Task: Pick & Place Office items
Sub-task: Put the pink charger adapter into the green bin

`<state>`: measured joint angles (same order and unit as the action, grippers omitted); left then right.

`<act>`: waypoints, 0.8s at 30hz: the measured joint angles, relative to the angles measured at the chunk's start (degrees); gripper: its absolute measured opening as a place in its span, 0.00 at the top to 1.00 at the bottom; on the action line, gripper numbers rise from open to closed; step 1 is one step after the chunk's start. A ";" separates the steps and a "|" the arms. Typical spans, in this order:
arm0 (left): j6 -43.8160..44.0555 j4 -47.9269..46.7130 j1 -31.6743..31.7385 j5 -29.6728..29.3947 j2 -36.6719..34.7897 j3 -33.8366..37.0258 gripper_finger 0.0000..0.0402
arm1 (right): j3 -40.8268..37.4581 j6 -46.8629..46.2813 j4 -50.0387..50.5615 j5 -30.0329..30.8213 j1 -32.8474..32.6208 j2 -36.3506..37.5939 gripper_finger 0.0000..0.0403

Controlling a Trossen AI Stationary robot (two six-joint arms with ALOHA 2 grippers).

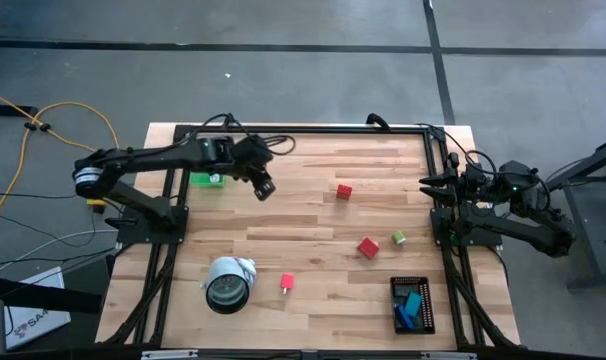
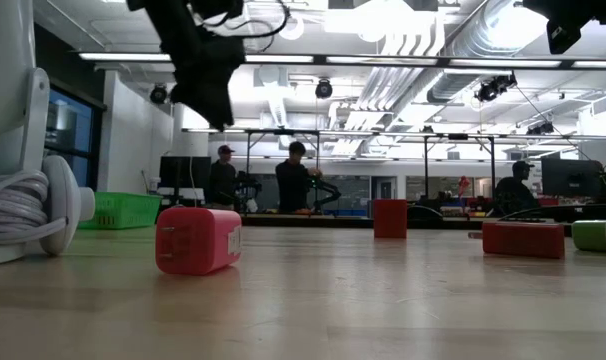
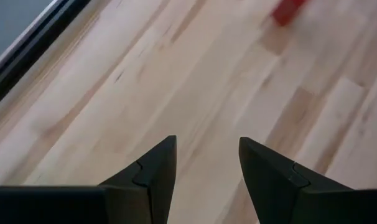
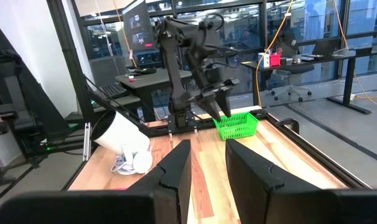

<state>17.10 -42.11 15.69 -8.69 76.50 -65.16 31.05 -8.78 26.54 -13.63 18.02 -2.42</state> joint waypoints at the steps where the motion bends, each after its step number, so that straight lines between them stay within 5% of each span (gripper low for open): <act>1: -0.62 0.06 -0.92 -0.57 0.91 -1.18 0.58 | 0.00 0.00 0.00 0.00 0.00 0.00 0.78; 14: -11.51 -1.99 -12.90 -3.13 16.08 -17.45 0.58 | 0.02 0.00 0.00 0.00 -0.01 0.02 0.78; 24: -8.13 -9.77 -25.42 -4.17 24.45 -26.29 0.58 | 0.02 0.00 -0.02 0.00 -0.02 0.02 0.78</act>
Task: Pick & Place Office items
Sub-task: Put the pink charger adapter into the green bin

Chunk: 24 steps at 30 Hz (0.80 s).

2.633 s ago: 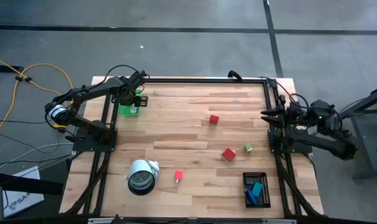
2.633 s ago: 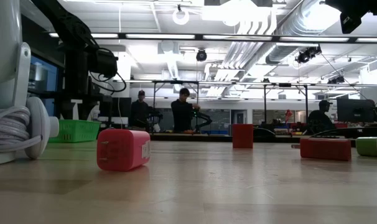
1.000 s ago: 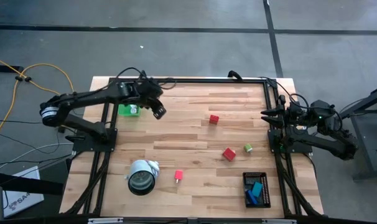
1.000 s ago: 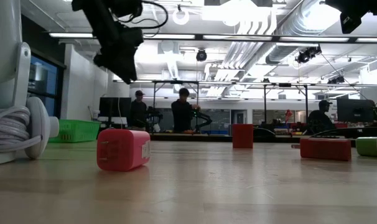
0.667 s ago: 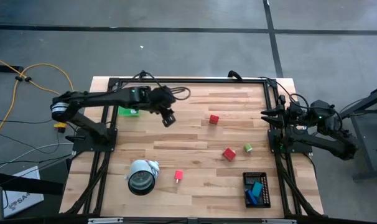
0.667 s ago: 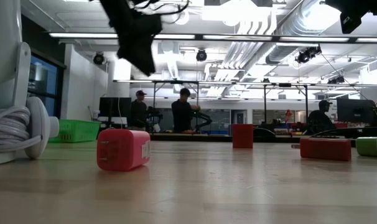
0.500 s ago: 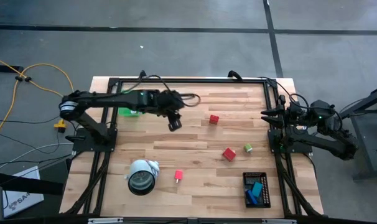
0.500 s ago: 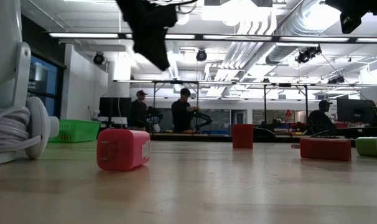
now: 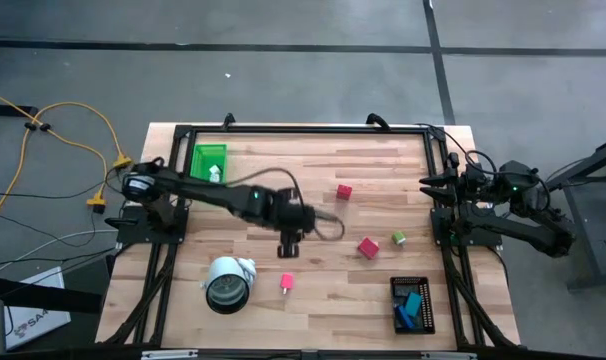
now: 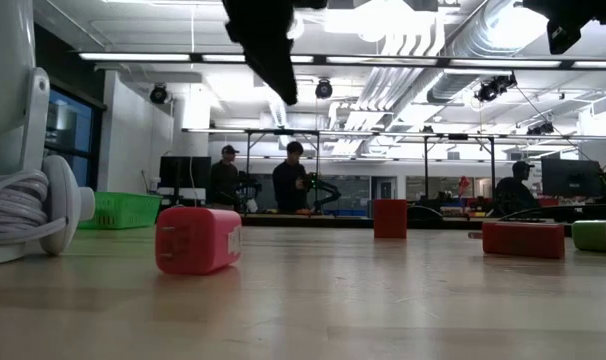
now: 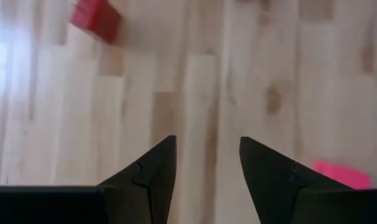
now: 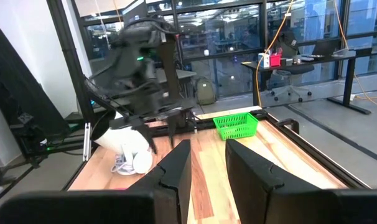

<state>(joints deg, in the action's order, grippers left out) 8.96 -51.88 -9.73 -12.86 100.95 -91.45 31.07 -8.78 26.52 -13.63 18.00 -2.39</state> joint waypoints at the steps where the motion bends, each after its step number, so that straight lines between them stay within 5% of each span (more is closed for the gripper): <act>1: 0.37 -0.97 -1.16 -0.79 0.59 -0.69 0.58 | 0.00 0.00 0.01 0.01 0.02 0.00 0.78; 24: 10.01 -3.89 -15.48 0.05 7.62 -1.98 0.58 | 0.00 0.00 0.00 0.00 0.02 0.00 0.78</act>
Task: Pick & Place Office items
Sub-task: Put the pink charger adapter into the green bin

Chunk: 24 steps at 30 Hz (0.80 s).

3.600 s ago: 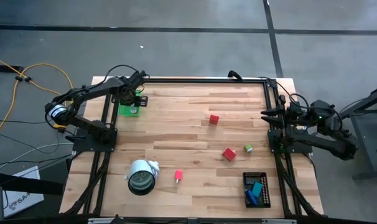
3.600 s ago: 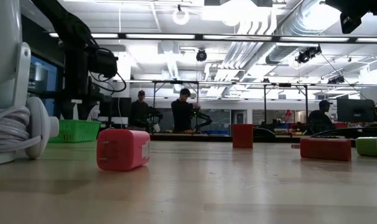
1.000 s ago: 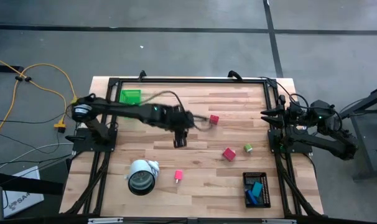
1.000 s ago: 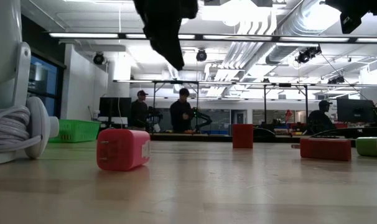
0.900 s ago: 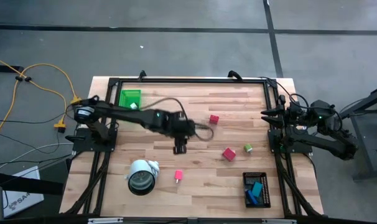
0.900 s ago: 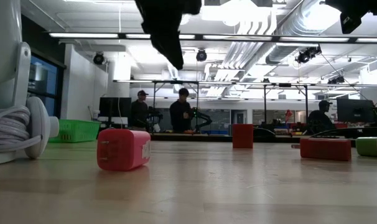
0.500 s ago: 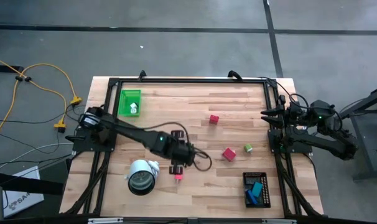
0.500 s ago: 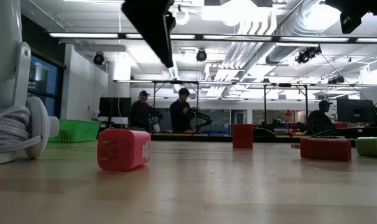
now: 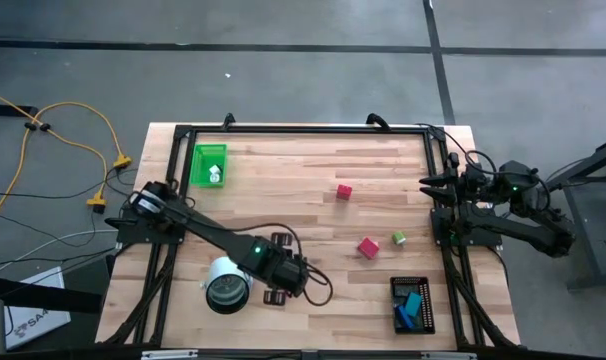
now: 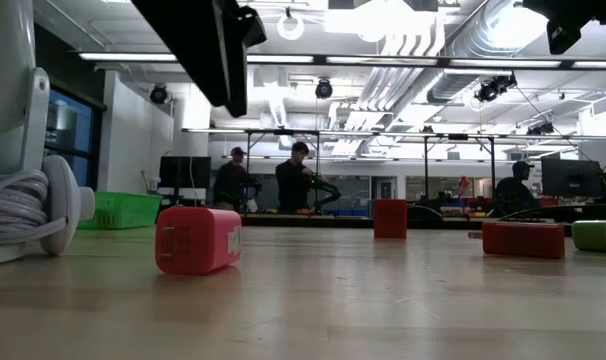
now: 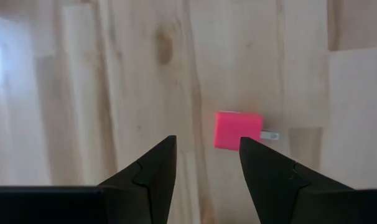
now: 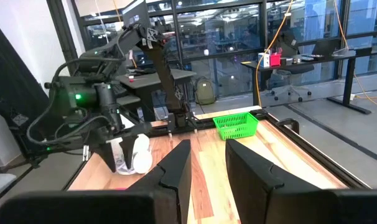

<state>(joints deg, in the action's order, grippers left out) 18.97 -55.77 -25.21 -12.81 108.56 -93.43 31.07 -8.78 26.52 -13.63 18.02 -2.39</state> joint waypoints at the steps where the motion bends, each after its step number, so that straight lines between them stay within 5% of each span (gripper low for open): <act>1: 0.02 -0.05 0.01 0.54 0.11 0.01 0.58 | 0.00 0.00 0.04 0.00 0.00 0.00 0.78; 24: -2.43 2.80 0.89 6.98 5.21 -0.17 0.58 | 0.00 0.00 -0.15 0.00 -0.01 0.00 0.78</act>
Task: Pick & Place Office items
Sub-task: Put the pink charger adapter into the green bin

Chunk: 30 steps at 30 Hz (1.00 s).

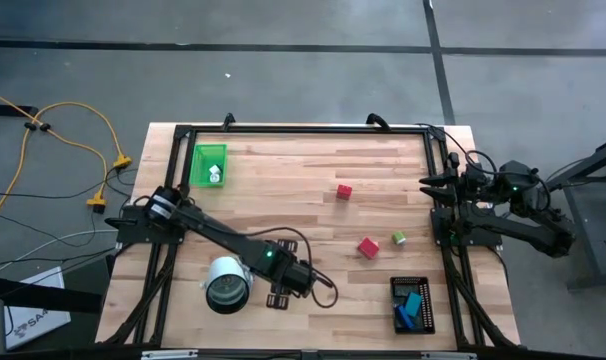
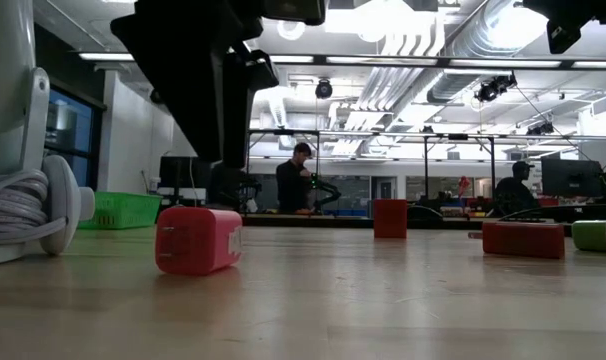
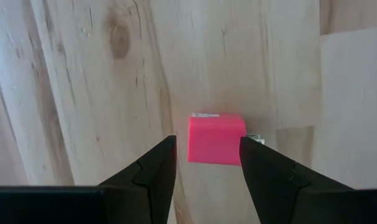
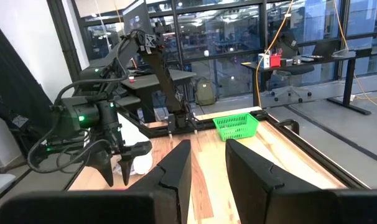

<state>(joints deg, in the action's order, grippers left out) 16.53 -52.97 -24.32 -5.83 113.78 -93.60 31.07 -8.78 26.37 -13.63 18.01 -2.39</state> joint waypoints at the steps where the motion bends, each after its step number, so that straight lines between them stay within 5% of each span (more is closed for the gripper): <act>1: -0.01 -0.02 0.25 0.36 0.00 0.00 0.58 | 0.00 0.00 0.00 0.00 0.01 0.00 0.78; 11: -1.75 -0.09 1.77 2.05 0.74 0.00 0.58 | 0.00 0.00 0.02 0.01 0.01 0.00 0.78; 30: -0.12 0.13 2.14 2.71 1.49 -0.02 0.42 | 0.00 0.00 0.04 0.00 0.00 0.00 0.78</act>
<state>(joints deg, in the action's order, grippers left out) 16.42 -52.84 -22.17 -3.12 115.26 -93.62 31.07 -8.78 26.41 -13.63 18.01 -2.39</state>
